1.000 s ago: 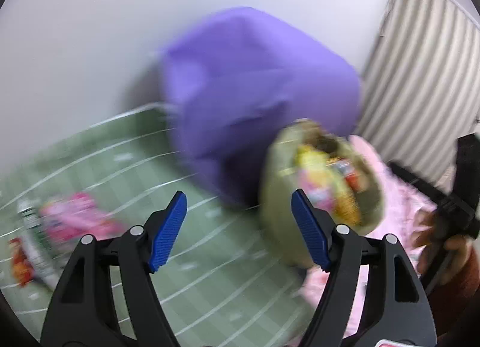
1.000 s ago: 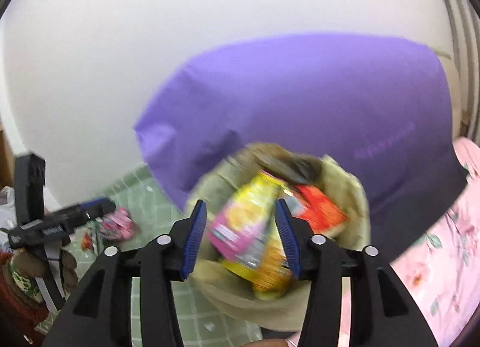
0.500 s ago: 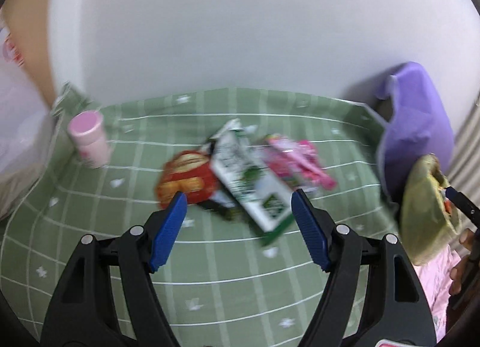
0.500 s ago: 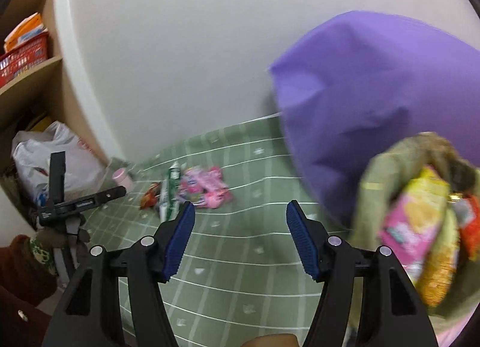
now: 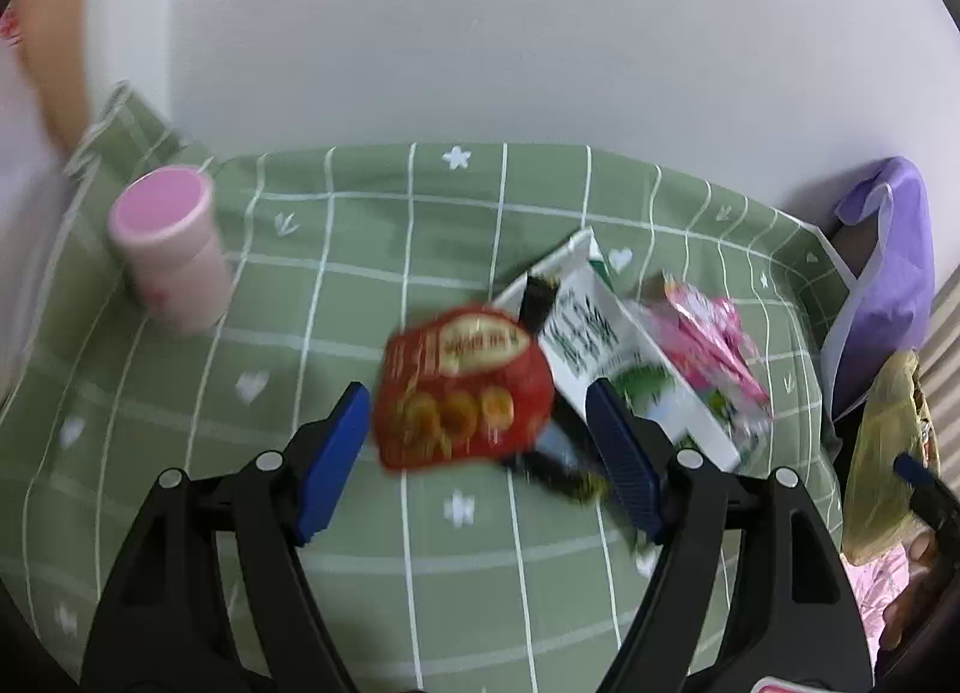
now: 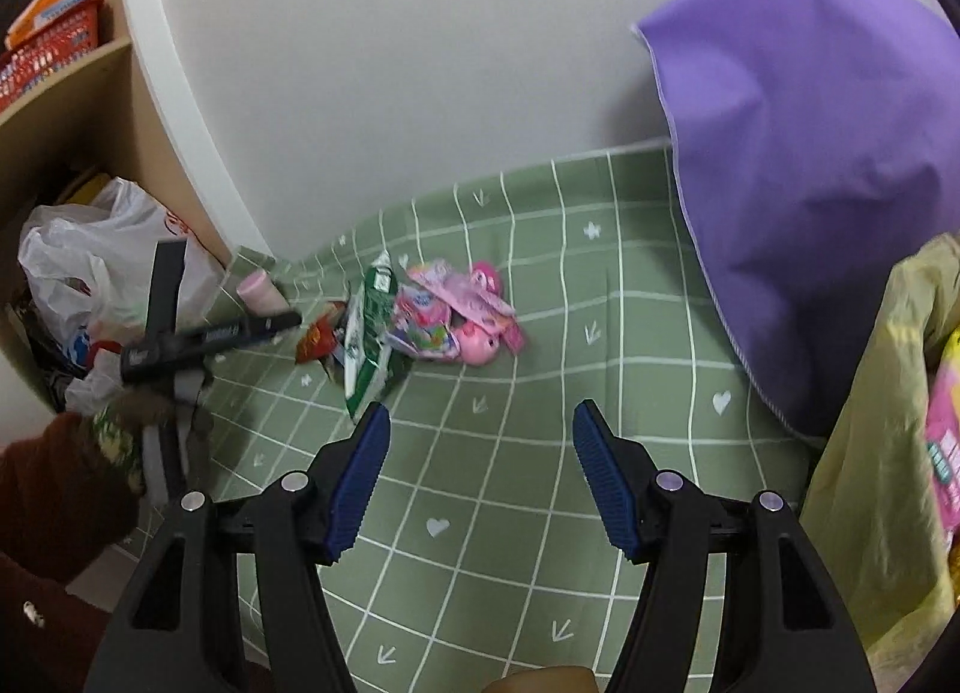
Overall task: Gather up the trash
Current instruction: 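Move both grippers back toward the snacks on the table, then grasp the red snack packet with the right gripper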
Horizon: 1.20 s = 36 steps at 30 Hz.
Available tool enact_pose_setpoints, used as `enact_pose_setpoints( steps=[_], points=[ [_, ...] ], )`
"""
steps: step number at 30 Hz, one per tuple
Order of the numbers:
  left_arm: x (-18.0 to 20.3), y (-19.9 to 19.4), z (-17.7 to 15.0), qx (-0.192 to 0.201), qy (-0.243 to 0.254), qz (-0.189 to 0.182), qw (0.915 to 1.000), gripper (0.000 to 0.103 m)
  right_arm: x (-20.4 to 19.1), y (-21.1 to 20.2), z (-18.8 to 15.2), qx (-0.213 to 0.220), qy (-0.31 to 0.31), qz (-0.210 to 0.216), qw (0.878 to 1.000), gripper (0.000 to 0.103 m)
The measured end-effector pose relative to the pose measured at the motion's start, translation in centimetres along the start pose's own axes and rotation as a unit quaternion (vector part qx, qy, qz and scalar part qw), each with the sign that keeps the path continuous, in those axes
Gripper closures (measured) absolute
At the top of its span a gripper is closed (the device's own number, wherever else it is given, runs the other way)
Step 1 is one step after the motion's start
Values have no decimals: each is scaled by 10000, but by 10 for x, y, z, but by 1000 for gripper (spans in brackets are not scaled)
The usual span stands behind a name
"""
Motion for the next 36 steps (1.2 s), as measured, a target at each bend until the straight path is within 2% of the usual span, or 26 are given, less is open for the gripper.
enact_pose_setpoints(
  steps=[4,8,13,16,19,21,26,29,32,36],
  points=[
    [5,26,11,-220,275,-134,9993,33,4,10,-2,-127,-145,-303,9994,43],
    [9,32,1,-398,593,-101,9974,35,-1,16,11,106,-493,-540,9973,43],
    [-20,13,-25,-528,344,177,9979,36,-30,52,21,-117,-699,-18,9975,43],
    [-30,-16,-42,-497,-19,51,9987,36,-65,85,29,-438,-1246,241,9910,43],
    [-36,-44,-58,-426,-137,175,9988,36,-106,127,40,-762,-1783,672,9787,43],
    [-41,-57,-67,-388,-167,310,9986,36,-136,154,48,-880,-2258,795,9669,43],
    [-46,-89,-97,-390,-257,397,9981,36,-212,226,48,-1480,-3563,1230,9144,43],
    [-46,-98,-111,-436,-236,401,9980,36,-218,262,40,-1875,-3978,978,8928,48],
    [-52,-105,-120,-445,-376,361,9976,36,-203,284,35,-2173,-3937,644,8909,48],
    [-55,-107,-125,-434,-543,260,9972,36,-191,277,21,-2461,-3609,905,8950,54]
  ],
)
Point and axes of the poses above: each gripper's, at about its wrist camera, not at the fingertips, and y roughly the way its jaws point, x to its right, z to its top, the point moved 8 cm from there along y, roughly the way its jaws point, and after that the axes turned 3 degrees about z, right-handed, at the moved point
